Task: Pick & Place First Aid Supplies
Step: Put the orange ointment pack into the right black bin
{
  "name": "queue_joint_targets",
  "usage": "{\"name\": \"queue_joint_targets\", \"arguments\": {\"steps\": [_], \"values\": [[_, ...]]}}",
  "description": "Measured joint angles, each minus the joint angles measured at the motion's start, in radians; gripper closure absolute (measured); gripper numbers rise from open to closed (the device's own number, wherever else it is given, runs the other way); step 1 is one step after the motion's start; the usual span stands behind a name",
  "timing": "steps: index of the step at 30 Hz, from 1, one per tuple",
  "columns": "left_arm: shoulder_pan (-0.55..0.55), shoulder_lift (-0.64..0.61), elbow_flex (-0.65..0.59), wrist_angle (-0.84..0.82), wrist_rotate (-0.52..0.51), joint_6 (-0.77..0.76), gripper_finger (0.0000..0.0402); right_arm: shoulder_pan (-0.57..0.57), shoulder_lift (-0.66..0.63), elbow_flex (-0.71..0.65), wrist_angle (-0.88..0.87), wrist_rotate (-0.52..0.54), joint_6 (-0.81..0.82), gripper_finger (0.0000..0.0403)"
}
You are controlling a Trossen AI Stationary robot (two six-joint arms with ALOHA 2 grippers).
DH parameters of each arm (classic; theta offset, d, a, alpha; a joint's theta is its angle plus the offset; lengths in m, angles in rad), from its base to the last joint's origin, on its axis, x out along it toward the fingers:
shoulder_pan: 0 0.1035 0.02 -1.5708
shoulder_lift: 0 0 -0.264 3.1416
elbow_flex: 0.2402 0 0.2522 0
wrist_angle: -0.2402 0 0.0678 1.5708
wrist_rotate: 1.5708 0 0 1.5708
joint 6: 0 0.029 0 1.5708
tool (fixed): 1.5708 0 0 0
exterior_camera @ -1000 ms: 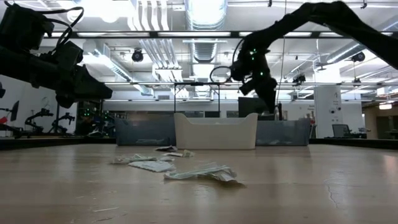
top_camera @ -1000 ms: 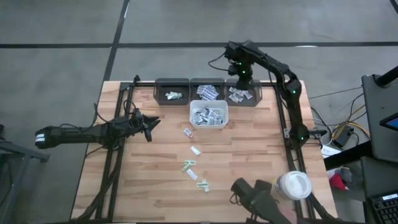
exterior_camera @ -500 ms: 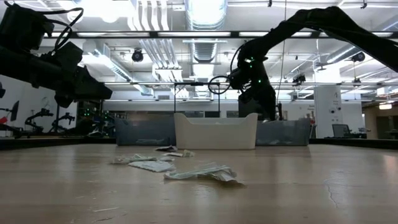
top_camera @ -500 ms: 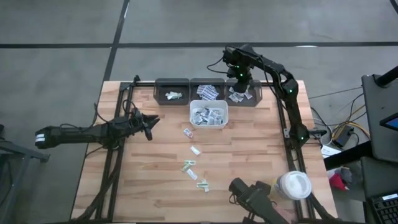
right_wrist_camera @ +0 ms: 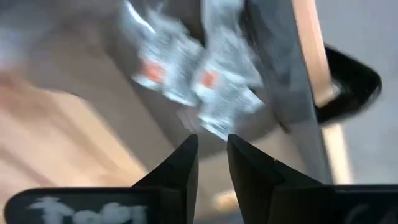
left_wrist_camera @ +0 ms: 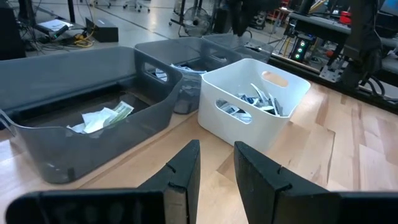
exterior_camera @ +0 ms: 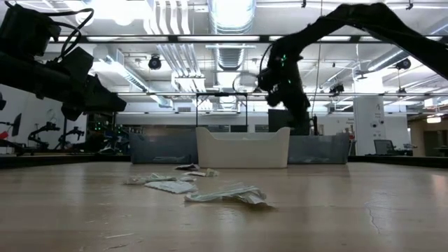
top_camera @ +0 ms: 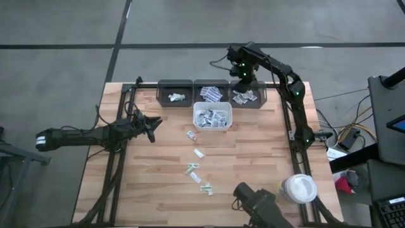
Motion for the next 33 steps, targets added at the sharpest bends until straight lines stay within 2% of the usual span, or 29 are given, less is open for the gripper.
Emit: {"name": "queue_joint_targets", "arguments": {"steps": [2, 7, 9, 11, 17, 20, 25, 29, 33], "values": [[0.0, 0.0, 0.0, 0.0, 0.0, 0.0, 0.0307, 0.003, -0.026, 0.022, 0.0, -0.106, 0.043, 0.0318], [0.0, 0.0, 0.0, 0.0, 0.0, -0.001, 0.0307, 0.008, -0.101, 0.079, 0.004, -0.463, 0.091, 0.0334], [0.0, 0.0, 0.0, 0.0, 0.0, -0.006, 0.0307, 0.017, -0.14, 0.091, 0.012, -0.565, 0.094, 0.0342], [0.0, 0.0, 0.0, 0.0, 0.0, -0.006, 0.0307, 0.036, -0.184, 0.093, 0.027, -0.603, 0.113, 0.035], [0.0, -0.001, 0.0, 0.012, 0.005, -0.007, 0.0307, 0.132, -0.376, 0.035, 0.183, -0.604, 0.233, 0.0366], [0.0, -0.001, 0.0, 0.04, 0.01, -0.007, 0.0307, 0.208, -0.486, -0.017, 0.272, -0.55, 0.32, 0.0369], [-0.001, -0.001, 0.0, 0.119, 0.042, -0.008, 0.0307, 0.396, -0.663, -0.112, 0.308, -0.24, 0.458, 0.0369], [-0.001, 0.0, 0.029, 0.131, 0.135, 0.056, 0.0307, 0.577, -0.808, -0.23, 0.373, -0.082, 0.595, 0.0369], [-0.001, 0.007, 0.094, 0.103, 0.222, 0.145, 0.0307, 0.764, -0.949, -0.393, 0.525, 0.038, 0.715, 0.0369]]}}
